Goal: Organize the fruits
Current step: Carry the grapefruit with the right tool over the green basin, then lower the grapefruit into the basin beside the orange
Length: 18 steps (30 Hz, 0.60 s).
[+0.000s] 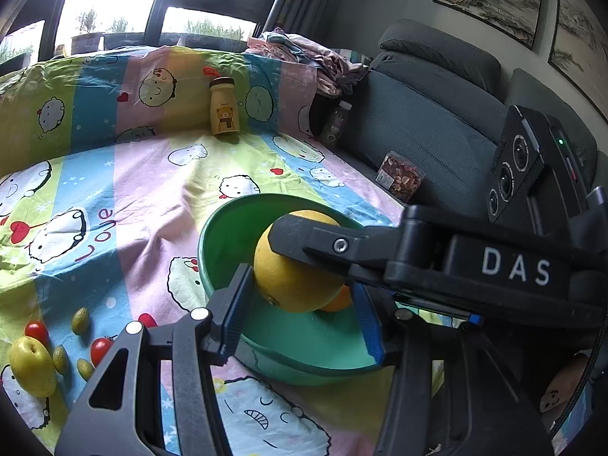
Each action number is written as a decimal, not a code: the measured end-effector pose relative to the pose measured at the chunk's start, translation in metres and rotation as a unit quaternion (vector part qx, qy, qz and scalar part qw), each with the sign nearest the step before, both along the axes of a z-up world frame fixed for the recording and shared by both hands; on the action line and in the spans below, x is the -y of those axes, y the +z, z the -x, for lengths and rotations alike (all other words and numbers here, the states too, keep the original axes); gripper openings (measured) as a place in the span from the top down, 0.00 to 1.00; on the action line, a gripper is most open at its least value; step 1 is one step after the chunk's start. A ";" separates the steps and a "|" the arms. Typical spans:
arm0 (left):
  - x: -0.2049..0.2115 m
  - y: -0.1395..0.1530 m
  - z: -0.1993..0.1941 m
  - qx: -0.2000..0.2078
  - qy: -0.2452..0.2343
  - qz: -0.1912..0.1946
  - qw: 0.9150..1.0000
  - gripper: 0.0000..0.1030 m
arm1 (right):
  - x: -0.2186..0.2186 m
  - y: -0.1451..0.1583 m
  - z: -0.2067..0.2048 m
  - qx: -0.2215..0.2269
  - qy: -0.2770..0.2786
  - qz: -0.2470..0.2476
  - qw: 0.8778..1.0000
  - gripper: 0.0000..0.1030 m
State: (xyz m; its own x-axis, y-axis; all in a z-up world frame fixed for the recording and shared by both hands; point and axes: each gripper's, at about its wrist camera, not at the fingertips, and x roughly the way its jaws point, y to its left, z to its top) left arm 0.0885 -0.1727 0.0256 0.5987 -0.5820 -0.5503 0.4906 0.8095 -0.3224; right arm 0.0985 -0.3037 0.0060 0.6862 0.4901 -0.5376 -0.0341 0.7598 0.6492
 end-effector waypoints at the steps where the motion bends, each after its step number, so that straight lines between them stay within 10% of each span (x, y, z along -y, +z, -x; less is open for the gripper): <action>1: 0.001 -0.001 -0.001 -0.002 -0.001 -0.001 1.000 0.50 | 0.001 -0.001 0.000 -0.002 -0.001 0.001 1.000 0.45; 18: 0.012 -0.011 -0.008 -0.026 -0.009 -0.015 1.000 0.50 | 0.007 -0.013 -0.006 -0.038 -0.011 0.005 0.999 0.45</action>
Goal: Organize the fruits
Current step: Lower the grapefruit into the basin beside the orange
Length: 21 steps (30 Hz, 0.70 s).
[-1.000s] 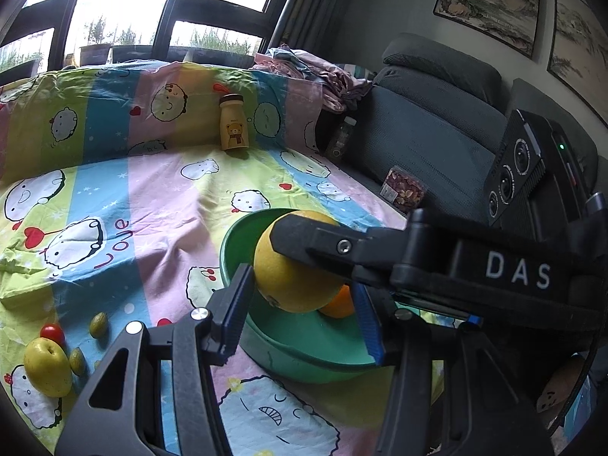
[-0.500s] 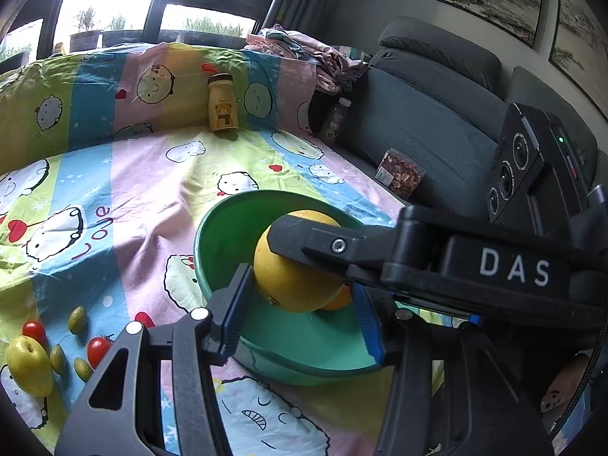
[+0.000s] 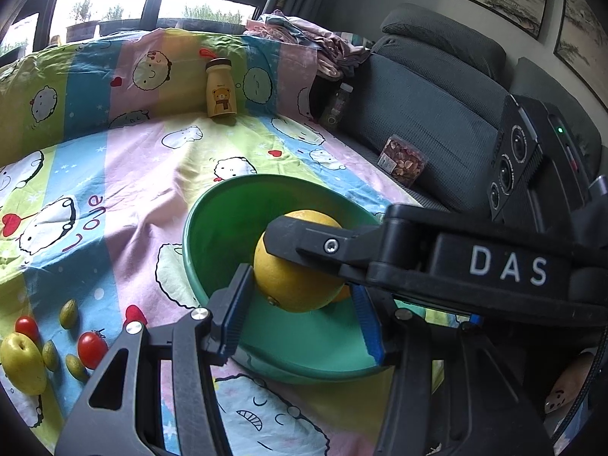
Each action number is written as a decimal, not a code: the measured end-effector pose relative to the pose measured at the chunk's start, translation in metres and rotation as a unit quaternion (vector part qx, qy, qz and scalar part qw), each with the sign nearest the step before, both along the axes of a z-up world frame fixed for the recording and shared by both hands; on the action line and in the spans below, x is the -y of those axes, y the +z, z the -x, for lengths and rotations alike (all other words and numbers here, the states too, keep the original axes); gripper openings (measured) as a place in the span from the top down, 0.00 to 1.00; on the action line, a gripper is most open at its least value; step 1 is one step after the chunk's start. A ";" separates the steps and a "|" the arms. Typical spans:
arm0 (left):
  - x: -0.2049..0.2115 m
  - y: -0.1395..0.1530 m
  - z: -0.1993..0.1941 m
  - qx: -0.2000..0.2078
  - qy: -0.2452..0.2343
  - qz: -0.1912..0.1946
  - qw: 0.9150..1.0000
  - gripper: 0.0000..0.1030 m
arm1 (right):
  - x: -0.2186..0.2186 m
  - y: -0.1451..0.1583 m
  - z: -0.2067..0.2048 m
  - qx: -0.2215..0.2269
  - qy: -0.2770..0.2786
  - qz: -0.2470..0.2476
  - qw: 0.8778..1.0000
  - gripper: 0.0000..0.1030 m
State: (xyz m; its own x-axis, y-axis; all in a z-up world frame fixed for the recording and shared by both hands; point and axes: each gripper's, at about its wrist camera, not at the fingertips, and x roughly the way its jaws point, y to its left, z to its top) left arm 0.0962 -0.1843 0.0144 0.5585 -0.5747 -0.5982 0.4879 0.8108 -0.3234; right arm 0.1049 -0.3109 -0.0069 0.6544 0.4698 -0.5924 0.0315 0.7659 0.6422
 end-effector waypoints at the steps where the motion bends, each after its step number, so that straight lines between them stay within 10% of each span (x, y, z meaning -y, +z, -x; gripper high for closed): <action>1: 0.000 -0.001 0.000 -0.001 0.000 0.000 1.000 0.50 | 0.000 -0.001 0.000 -0.002 0.000 0.000 1.000 0.45; 21: 0.006 -0.010 -0.007 -0.022 -0.002 -0.011 1.000 0.50 | 0.002 -0.009 -0.005 -0.030 -0.007 0.004 1.000 0.45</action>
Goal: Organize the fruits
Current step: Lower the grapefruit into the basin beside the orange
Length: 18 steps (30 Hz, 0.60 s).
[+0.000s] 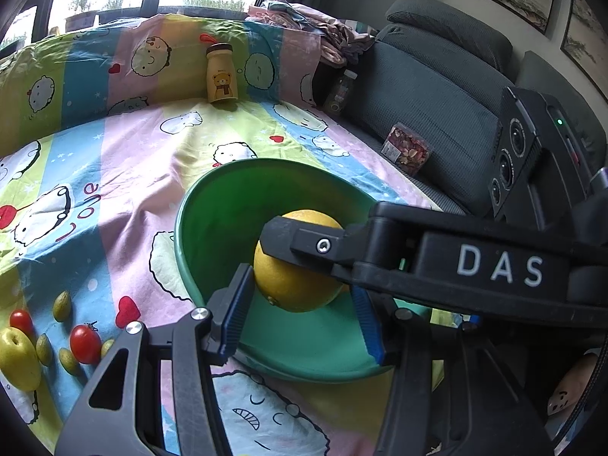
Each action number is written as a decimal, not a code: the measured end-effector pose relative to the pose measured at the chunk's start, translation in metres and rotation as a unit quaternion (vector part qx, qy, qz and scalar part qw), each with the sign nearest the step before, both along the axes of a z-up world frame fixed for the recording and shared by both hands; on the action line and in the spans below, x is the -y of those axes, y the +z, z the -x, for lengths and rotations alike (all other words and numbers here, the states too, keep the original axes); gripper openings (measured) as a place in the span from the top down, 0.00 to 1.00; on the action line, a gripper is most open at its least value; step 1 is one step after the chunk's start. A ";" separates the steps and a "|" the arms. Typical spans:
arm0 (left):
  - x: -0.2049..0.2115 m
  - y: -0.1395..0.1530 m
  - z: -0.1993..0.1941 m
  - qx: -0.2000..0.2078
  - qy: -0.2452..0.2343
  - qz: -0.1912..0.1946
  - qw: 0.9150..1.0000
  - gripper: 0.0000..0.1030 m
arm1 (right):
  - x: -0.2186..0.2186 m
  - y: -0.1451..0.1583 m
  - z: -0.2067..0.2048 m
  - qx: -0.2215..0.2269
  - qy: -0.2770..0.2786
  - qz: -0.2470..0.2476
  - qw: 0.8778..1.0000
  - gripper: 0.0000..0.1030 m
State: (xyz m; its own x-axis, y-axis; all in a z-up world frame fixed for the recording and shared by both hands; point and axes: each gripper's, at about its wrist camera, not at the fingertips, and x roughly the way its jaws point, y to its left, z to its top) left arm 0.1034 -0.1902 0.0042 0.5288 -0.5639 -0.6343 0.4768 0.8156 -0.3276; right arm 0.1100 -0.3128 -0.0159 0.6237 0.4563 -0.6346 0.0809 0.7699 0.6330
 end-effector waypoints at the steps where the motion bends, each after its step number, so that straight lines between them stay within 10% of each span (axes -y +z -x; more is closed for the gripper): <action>1: 0.000 -0.001 0.000 -0.002 0.000 0.001 1.000 0.50 | 0.000 0.000 0.000 -0.001 -0.001 0.000 1.000 0.45; 18: 0.003 -0.005 -0.004 -0.018 -0.003 -0.011 1.000 0.50 | 0.000 -0.005 -0.003 -0.015 -0.001 0.005 1.000 0.45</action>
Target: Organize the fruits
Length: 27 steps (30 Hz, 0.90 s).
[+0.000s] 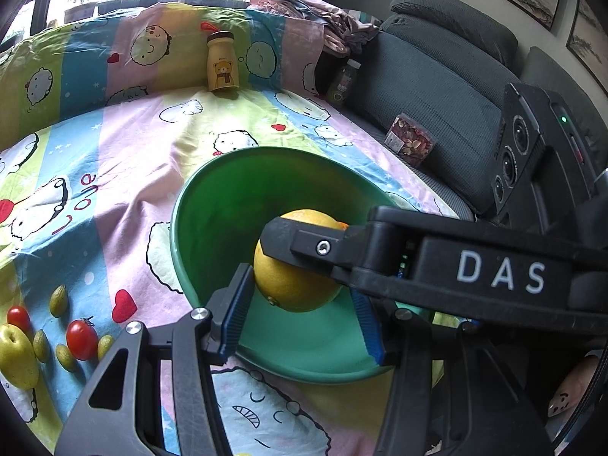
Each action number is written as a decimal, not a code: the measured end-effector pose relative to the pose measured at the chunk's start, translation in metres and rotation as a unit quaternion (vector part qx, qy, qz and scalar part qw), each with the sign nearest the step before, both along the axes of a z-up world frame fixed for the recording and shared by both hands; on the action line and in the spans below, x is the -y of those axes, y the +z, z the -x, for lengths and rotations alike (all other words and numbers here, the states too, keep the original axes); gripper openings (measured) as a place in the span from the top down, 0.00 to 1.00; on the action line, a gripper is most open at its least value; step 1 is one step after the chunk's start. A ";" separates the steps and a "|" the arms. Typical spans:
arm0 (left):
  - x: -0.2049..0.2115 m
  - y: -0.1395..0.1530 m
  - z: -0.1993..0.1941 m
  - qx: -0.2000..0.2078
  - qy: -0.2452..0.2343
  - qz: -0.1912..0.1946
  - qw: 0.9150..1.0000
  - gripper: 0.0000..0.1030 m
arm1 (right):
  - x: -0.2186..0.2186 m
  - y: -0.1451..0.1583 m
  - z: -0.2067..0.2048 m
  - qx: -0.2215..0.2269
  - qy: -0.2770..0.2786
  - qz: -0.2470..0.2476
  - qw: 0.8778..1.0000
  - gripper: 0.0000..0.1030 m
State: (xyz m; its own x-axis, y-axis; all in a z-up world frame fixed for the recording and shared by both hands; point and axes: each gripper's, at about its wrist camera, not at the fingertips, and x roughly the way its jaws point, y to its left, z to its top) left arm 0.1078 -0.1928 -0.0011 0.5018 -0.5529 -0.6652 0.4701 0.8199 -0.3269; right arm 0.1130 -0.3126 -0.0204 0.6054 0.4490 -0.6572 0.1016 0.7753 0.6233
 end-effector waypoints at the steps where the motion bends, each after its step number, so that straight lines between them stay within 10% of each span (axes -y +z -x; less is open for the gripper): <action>1: 0.000 0.000 0.000 -0.001 0.000 -0.001 1.000 0.50 | 0.000 0.000 0.000 -0.001 0.000 0.000 1.000 0.45; 27: -0.006 0.005 0.001 -0.009 0.017 -0.014 1.000 0.38 | 0.000 -0.001 0.001 -0.004 -0.006 0.018 1.000 0.37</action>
State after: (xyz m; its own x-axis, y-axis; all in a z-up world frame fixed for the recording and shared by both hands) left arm 0.1071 -0.1869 0.0037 0.5075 -0.5171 -0.6892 0.4361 0.8440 -0.3121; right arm 0.1117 -0.3125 -0.0219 0.6053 0.4177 -0.6776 0.1157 0.7960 0.5941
